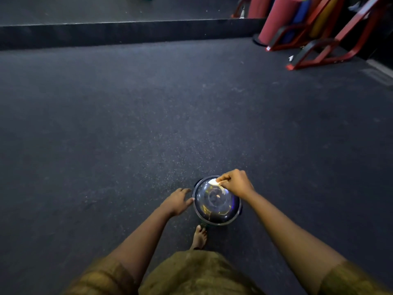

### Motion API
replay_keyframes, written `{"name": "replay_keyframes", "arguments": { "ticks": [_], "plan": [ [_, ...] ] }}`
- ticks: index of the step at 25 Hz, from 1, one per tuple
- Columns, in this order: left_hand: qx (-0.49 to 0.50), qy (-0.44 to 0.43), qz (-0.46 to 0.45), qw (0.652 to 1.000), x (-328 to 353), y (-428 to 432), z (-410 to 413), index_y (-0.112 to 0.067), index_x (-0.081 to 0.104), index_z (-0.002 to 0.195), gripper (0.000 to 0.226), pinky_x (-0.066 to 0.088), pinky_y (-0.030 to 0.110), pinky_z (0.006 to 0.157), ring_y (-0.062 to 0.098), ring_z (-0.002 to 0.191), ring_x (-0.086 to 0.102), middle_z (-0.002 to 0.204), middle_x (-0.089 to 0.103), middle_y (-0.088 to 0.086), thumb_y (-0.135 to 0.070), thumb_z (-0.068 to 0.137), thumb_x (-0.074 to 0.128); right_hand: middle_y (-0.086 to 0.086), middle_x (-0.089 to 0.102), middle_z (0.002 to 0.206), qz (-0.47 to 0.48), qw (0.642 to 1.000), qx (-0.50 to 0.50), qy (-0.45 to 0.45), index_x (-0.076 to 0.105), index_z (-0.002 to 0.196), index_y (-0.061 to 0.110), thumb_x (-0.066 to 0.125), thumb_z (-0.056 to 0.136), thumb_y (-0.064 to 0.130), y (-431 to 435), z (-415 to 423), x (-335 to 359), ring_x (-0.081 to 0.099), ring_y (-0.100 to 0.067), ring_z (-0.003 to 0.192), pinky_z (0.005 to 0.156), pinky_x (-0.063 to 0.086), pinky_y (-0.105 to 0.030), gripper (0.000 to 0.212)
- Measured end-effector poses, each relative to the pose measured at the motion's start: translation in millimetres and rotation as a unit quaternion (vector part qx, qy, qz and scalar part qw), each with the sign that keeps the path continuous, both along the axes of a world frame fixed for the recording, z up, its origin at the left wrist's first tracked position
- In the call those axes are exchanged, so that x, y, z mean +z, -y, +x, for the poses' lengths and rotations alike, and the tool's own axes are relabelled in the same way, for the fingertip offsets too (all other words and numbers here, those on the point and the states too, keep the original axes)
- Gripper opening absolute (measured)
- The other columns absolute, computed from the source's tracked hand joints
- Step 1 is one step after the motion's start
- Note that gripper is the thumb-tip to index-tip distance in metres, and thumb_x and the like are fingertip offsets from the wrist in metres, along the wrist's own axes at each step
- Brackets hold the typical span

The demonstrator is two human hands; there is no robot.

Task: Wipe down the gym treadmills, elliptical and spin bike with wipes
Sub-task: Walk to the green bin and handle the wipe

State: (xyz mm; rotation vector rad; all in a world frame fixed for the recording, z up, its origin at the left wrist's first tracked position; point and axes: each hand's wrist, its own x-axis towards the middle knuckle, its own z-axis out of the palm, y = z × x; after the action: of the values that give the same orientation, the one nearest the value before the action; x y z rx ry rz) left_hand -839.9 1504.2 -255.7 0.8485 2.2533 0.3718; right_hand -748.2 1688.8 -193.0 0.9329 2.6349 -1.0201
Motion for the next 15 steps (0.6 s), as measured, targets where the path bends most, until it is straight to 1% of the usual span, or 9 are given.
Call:
{"name": "replay_keyframes", "arguments": {
  "ticks": [2,4,8,11,12,15],
  "plan": [
    [0.009,0.002,0.007,1.0,0.8,-0.4,-9.2,-0.01,0.031,0.146,0.055,0.027,0.032,0.109,0.028,0.136,0.034,0.148,0.033,0.015,-0.036,0.099,0.041,-0.002,0.072,0.098,0.0,1.0,-0.003,-0.006,0.074,0.098,0.015,0.065,0.083,0.011,-2.0,-10.3,1.5,0.064,-0.009,0.087,0.077,0.046,-0.018,0.018],
    [0.019,0.003,0.015,1.0,0.9,-2.7,-18.2,-0.01,0.031,0.146,0.055,0.026,0.031,0.109,0.028,0.136,0.034,0.149,0.033,0.015,-0.036,0.099,0.041,-0.002,0.072,0.098,0.002,1.0,-0.002,-0.008,0.074,0.097,0.016,0.065,0.082,0.012,-2.4,-20.0,2.1,0.065,-0.011,0.091,0.081,0.048,-0.02,0.018],
    [0.017,0.017,0.014,1.0,-4.6,-4.7,-28.7,-0.01,0.03,0.146,0.055,0.025,0.031,0.11,0.027,0.137,0.032,0.149,0.032,0.015,-0.038,0.099,0.041,-0.001,0.072,0.099,0.002,1.0,0.007,0.007,0.074,0.098,0.015,0.066,0.083,0.012,-3.7,-30.2,1.5,0.064,-0.01,0.09,0.077,0.046,-0.018,0.018],
    [0.014,0.029,0.008,0.999,-8.4,-2.7,-27.0,-0.009,0.03,0.146,0.055,0.024,0.03,0.11,0.026,0.138,0.03,0.15,0.032,0.014,-0.037,0.1,0.041,-0.002,0.072,0.099,0.004,1.0,0.012,0.006,0.074,0.097,0.015,0.067,0.083,0.011,-6.1,-27.6,-0.2,0.065,-0.01,0.092,0.083,0.049,-0.022,0.017],
    [0.013,0.029,0.007,0.999,-9.1,-2.3,-25.9,-0.009,0.03,0.146,0.055,0.025,0.03,0.11,0.026,0.139,0.03,0.15,0.032,0.014,-0.037,0.1,0.041,-0.002,0.072,0.099,0.005,1.0,0.012,0.009,0.074,0.097,0.015,0.067,0.083,0.011,-6.4,-25.6,-0.3,0.065,-0.009,0.091,0.083,0.049,-0.021,0.017],
    [0.011,0.031,0.006,0.999,-9.6,-0.3,-21.8,-0.009,0.03,0.145,0.055,0.025,0.031,0.11,0.026,0.138,0.031,0.15,0.032,0.015,-0.037,0.1,0.041,-0.002,0.071,0.099,0.006,1.0,0.014,0.012,0.073,0.099,0.012,0.066,0.084,0.01,-6.5,-19.7,1.0,0.063,-0.007,0.085,0.073,0.045,-0.015,0.016]
  ]
}}
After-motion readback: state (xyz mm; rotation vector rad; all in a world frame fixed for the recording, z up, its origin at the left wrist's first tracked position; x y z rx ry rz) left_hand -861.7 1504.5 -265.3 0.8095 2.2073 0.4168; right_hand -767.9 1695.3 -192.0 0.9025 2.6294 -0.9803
